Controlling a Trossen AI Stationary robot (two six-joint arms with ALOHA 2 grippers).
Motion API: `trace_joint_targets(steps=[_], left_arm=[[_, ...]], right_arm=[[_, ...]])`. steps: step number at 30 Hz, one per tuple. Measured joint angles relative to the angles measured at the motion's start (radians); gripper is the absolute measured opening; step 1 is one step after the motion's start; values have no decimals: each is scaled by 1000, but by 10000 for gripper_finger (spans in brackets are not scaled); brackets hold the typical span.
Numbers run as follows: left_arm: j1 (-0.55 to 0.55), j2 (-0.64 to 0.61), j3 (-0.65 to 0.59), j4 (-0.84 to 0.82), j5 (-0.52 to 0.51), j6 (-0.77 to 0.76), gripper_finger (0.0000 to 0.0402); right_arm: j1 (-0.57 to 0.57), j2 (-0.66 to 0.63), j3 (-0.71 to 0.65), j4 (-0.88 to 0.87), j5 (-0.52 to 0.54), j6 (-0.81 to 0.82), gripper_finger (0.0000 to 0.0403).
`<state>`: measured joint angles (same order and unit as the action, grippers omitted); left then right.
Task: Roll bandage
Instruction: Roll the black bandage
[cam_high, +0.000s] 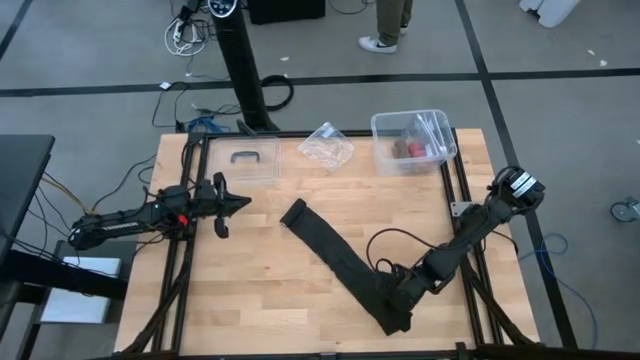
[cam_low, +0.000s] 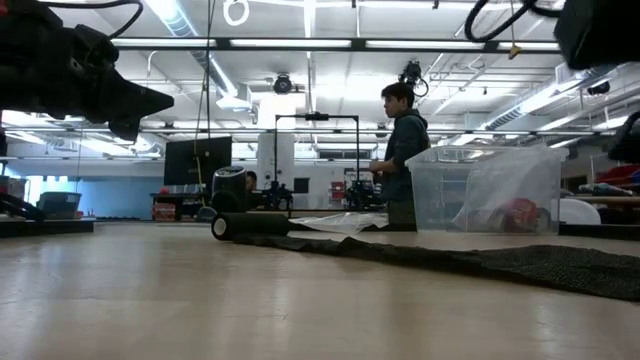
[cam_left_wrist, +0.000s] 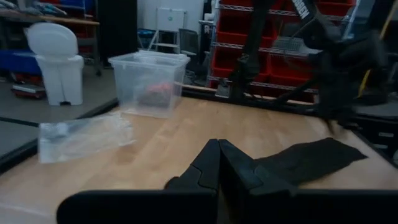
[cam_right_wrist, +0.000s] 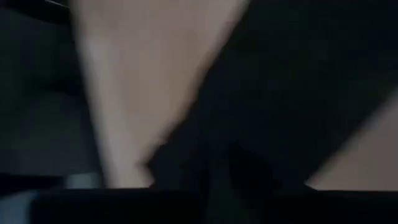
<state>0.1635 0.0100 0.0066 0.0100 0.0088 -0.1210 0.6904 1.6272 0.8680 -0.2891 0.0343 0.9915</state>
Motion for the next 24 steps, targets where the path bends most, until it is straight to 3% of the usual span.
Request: trace_joint_targets(steps=[3, 10, 15, 19, 24], left_arm=[[0, 14, 0, 1, 5, -20, 10], [0, 104, 0, 2, 4, -42, 10], [0, 205, 0, 15, -56, -60, 10], [0, 300, 0, 67, -101, -67, 10], [0, 422, 9, 118, -113, -67, 10]], right_arm=[[-47, 9, 0, -43, 57, -97, 10], [-277, -20, 0, 53, 86, -476, 15], [-505, -19, 0, 243, 80, -719, 5], [-652, -22, 0, 344, 14, -843, 7], [-698, -22, 0, 334, -59, -914, 3]])
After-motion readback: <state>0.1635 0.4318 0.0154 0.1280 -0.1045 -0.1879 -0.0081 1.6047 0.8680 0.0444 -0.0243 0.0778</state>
